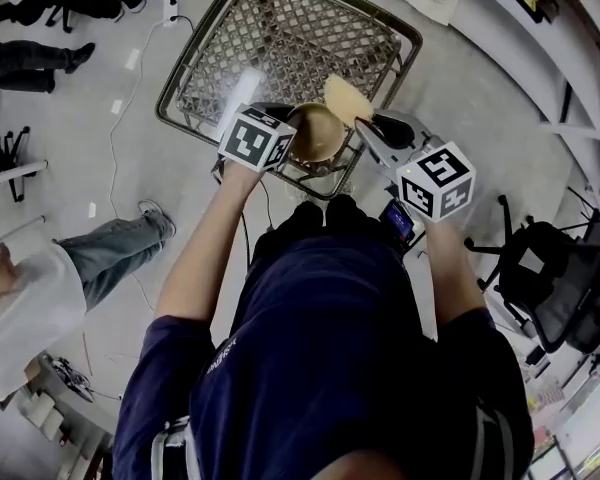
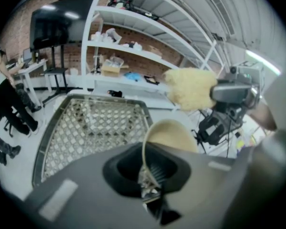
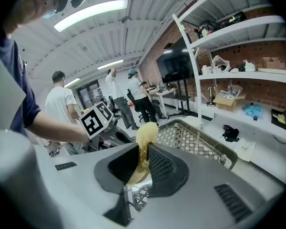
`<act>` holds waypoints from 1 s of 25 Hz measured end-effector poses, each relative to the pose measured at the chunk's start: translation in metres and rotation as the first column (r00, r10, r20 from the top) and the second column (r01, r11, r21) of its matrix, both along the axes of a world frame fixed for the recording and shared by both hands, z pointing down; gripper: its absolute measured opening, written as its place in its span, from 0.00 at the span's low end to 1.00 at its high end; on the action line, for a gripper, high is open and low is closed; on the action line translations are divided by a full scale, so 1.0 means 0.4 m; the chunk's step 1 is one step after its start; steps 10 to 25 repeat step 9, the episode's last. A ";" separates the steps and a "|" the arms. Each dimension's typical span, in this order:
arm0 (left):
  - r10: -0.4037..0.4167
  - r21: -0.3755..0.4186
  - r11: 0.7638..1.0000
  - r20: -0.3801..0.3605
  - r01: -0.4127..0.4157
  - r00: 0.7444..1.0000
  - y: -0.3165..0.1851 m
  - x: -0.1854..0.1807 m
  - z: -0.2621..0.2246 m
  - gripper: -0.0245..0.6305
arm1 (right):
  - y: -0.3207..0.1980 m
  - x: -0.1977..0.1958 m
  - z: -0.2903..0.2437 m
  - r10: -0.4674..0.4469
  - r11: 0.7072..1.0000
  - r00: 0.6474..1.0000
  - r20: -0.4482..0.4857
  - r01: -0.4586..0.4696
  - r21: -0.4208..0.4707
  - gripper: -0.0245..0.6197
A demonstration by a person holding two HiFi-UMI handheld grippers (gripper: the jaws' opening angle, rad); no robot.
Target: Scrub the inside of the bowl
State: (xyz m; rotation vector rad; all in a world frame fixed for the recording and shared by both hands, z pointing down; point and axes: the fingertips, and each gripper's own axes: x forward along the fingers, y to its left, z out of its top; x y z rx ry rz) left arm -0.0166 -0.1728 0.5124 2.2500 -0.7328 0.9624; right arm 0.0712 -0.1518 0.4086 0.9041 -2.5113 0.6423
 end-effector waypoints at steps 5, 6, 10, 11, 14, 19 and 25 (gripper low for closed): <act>0.006 0.002 1.000 -0.003 -0.006 1.000 -0.005 0.016 0.001 0.05 | -0.002 0.010 0.004 0.001 1.000 1.000 -0.003 -0.001 -0.004 0.12; 0.006 0.001 1.000 -0.003 -0.006 1.000 -0.006 0.018 0.001 0.05 | -0.001 0.011 0.005 0.001 1.000 1.000 -0.004 -0.001 -0.006 0.12; 0.006 0.002 1.000 -0.002 -0.006 1.000 -0.009 0.022 0.003 0.05 | 0.000 0.013 0.010 -0.003 1.000 1.000 -0.006 0.003 -0.012 0.12; 0.006 0.002 1.000 -0.002 -0.006 1.000 -0.009 0.022 0.003 0.05 | 0.000 0.013 0.010 -0.003 1.000 1.000 -0.006 0.003 -0.012 0.12; 0.006 0.002 1.000 -0.002 -0.006 1.000 -0.009 0.022 0.003 0.05 | 0.000 0.013 0.010 -0.003 1.000 1.000 -0.006 0.003 -0.012 0.12; 0.006 0.002 1.000 -0.002 -0.006 1.000 -0.009 0.022 0.003 0.05 | 0.000 0.013 0.010 -0.003 1.000 1.000 -0.006 0.003 -0.012 0.12; 0.006 0.002 1.000 -0.002 -0.006 1.000 -0.009 0.022 0.003 0.05 | 0.000 0.013 0.010 -0.003 1.000 1.000 -0.006 0.003 -0.012 0.12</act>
